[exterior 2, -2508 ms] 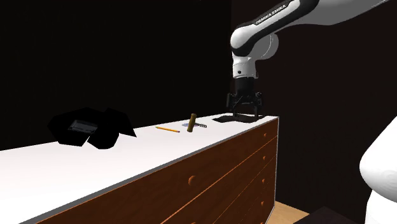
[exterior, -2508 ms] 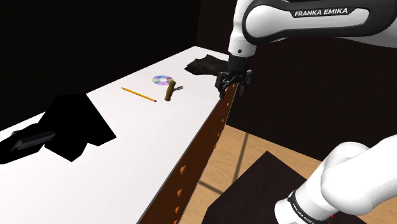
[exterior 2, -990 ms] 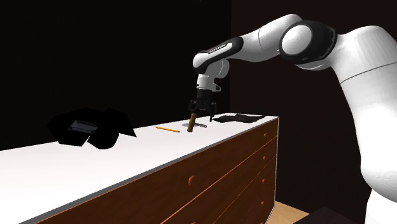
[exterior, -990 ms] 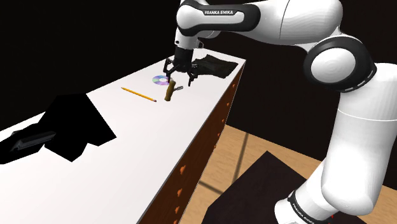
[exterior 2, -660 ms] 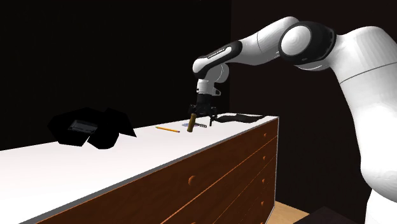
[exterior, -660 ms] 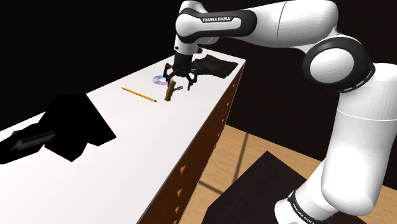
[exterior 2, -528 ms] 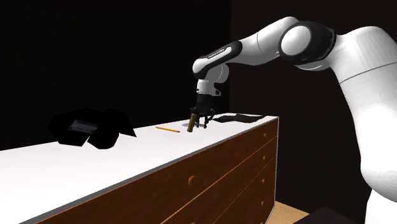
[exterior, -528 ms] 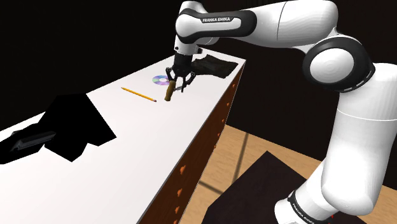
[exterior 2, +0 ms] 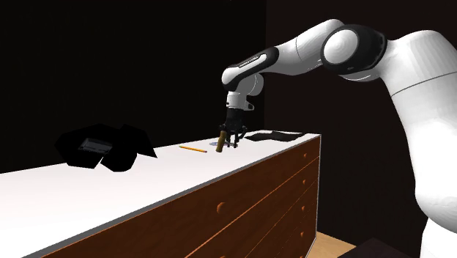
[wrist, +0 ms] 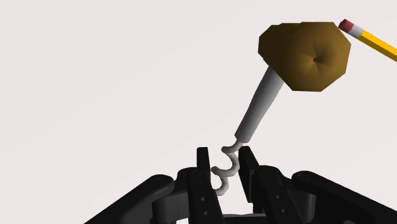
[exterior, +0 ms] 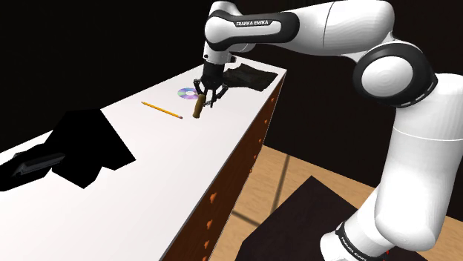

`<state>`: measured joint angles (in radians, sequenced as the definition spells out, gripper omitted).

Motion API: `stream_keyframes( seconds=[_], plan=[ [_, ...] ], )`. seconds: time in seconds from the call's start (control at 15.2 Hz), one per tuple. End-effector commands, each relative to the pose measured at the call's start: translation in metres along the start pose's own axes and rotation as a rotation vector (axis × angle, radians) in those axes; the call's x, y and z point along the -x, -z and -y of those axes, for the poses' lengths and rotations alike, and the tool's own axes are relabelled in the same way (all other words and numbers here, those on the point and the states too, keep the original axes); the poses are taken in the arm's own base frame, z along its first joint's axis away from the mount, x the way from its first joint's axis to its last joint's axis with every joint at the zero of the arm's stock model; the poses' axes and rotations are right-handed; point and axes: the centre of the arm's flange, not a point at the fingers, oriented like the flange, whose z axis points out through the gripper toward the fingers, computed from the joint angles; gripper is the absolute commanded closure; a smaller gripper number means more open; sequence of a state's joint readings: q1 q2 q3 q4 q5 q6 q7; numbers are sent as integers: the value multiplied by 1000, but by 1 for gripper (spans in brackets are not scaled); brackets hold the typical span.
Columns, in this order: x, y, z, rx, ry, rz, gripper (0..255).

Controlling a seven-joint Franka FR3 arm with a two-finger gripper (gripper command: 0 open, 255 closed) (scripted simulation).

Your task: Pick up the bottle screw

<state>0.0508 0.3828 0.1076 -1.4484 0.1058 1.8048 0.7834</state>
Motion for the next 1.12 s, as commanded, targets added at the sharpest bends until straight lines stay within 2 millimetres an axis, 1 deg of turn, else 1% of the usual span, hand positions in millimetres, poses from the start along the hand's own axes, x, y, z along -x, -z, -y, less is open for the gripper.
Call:
stream_keyframes(
  seconds=[0.0,0.92,1.06],
  plan=[
    [1,5,0,0,0,0,255],
    [10,78,7,0,0,0,255],
    [10,79,7,0,0,0,255]
  ],
)
